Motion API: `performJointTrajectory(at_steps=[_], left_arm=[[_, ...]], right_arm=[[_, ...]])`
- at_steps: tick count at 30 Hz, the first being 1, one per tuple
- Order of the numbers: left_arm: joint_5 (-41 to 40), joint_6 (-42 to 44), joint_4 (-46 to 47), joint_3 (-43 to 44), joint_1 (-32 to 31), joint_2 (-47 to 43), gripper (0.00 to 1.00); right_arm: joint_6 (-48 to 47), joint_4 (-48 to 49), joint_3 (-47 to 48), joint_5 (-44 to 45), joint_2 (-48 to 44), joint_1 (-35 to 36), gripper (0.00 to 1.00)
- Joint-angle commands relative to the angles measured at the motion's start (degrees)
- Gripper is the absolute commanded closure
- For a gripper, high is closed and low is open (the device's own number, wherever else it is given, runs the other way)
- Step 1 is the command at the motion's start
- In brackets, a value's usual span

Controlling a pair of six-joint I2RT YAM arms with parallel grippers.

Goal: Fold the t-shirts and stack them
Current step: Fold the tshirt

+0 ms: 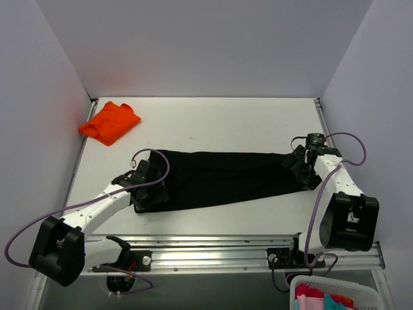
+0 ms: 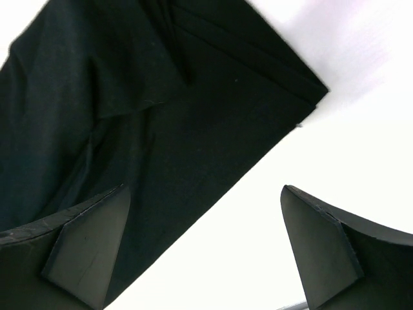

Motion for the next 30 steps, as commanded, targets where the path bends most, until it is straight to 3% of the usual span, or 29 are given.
performJointTrajectory(at_steps=[1,4,11,19,30], left_arm=[[-7.5,-0.9,-1.4,7.6,-0.7,-7.4,0.05],[-8.4,0.9,-0.8,13.6,0.0,-7.7,0.03],[-5.3,4.9,3.2,24.6,0.4,5.6,0.04],[-3.5,6.5,7.1,25.2,0.6,15.2,0.12],[-3.1,5.1,8.9,21.4,1.2,17.2,0.20]], right_arm=[[-2.6,-3.4,0.8,-1.8,-3.9,-2.2,0.01],[-2.8,-3.9,0.8,-2.1,-4.7,-2.9,0.01],[-2.4,-3.0,-0.7,-3.2,-5.5,-3.1,0.01],[-3.0,-3.2,0.6,-2.9,-3.9,-4.2,0.01],[-3.4,-3.0,1.1,-2.1,-2.2,-4.4,0.01]])
